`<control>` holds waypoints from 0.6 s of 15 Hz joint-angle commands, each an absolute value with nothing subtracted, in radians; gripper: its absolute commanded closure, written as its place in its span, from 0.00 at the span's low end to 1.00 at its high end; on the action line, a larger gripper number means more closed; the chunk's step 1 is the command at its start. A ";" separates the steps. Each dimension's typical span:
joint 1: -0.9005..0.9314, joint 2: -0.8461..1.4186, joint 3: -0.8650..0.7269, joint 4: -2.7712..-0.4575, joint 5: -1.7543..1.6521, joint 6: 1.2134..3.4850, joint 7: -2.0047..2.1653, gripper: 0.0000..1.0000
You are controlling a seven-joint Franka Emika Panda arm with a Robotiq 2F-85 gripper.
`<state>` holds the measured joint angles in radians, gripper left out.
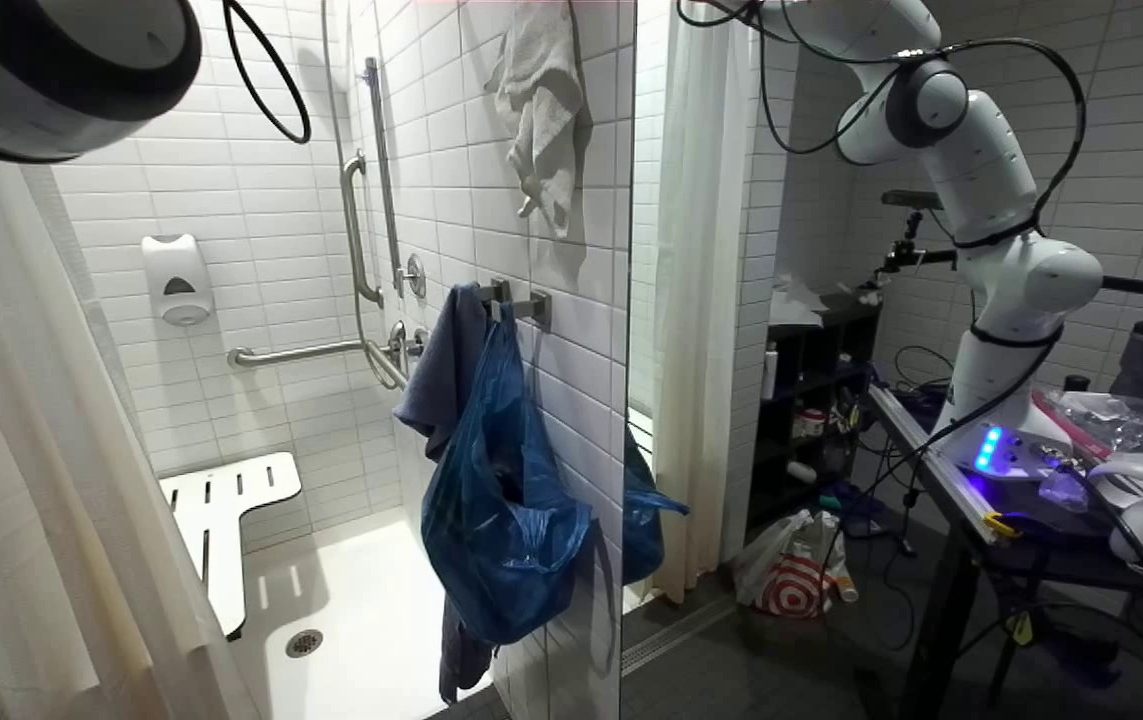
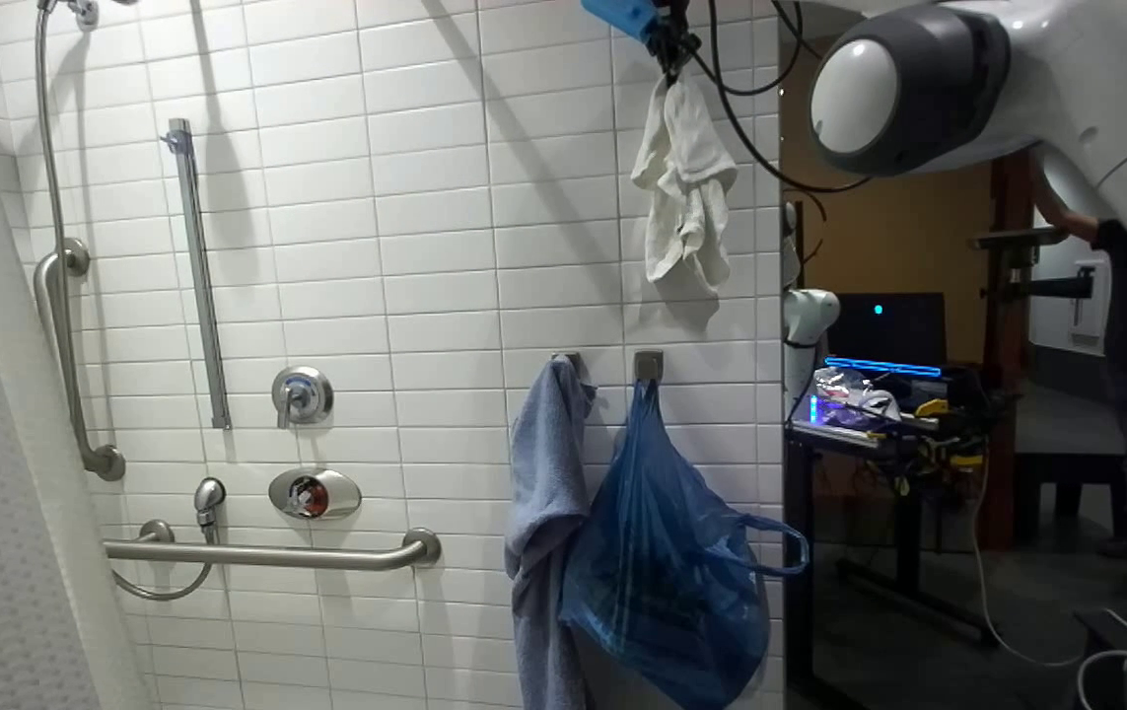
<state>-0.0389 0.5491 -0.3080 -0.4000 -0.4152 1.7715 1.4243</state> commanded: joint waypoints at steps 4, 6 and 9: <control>0.017 0.578 -0.320 -0.387 -0.486 1.821 1.388 0.99; 0.039 0.588 -0.321 -0.382 -0.510 1.854 1.381 0.99; 0.077 0.592 -0.323 -0.366 -0.555 1.902 1.356 0.99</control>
